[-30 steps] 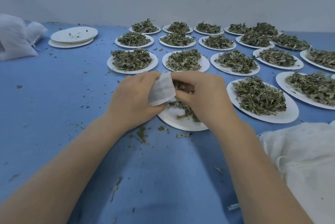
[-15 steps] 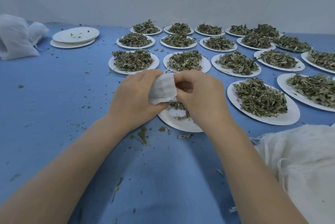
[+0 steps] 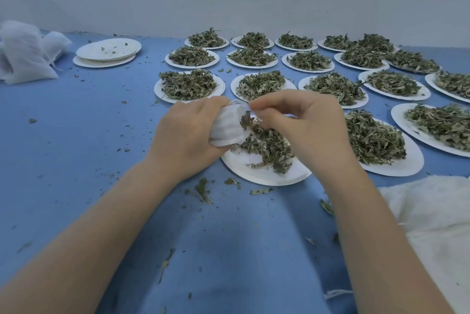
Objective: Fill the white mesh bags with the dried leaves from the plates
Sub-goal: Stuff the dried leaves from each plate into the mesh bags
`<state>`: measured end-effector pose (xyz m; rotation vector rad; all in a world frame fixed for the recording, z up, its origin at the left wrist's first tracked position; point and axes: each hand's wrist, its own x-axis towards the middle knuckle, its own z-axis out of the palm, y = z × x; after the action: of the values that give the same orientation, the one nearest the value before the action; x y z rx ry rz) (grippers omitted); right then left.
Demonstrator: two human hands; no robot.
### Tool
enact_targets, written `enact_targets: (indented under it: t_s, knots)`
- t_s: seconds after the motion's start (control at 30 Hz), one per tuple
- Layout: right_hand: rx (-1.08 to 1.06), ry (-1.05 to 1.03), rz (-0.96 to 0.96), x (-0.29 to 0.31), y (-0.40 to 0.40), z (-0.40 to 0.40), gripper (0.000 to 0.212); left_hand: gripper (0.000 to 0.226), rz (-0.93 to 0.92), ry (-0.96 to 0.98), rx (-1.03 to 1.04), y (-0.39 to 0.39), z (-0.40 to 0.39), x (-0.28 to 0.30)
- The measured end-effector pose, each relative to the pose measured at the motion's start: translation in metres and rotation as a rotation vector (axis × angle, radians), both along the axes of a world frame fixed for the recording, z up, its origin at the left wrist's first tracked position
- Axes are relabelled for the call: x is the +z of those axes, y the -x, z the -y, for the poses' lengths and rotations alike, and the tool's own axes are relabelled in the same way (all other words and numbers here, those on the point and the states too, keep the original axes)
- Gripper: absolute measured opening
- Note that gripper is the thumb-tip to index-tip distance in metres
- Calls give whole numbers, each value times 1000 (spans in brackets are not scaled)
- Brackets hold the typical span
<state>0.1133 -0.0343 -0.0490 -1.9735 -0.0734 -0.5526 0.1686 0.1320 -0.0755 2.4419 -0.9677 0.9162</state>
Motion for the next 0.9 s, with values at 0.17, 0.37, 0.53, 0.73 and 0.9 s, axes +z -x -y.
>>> enact_targets:
  t_s: [0.17, 0.37, 0.53, 0.73, 0.9]
  knots:
    - [-185, 577, -348, -9, -3, 17, 27, 44, 51, -69, 69, -7, -3, -6]
    - [-117, 682, -503, -12, -2, 9, 40, 49, -23, -122, 46, -9, -4, -7]
    - [-108, 667, -428, -11, -4, 8, 37, 47, -12, -116, 58, -10, -4, -9]
    - [-91, 673, -423, -17, -10, 1, 24, 46, -26, -128, 43, -10, -4, -9]
    - [-149, 525, -217, -11, -8, 12, 11, 50, -55, -117, 43, -11, -5, -9]
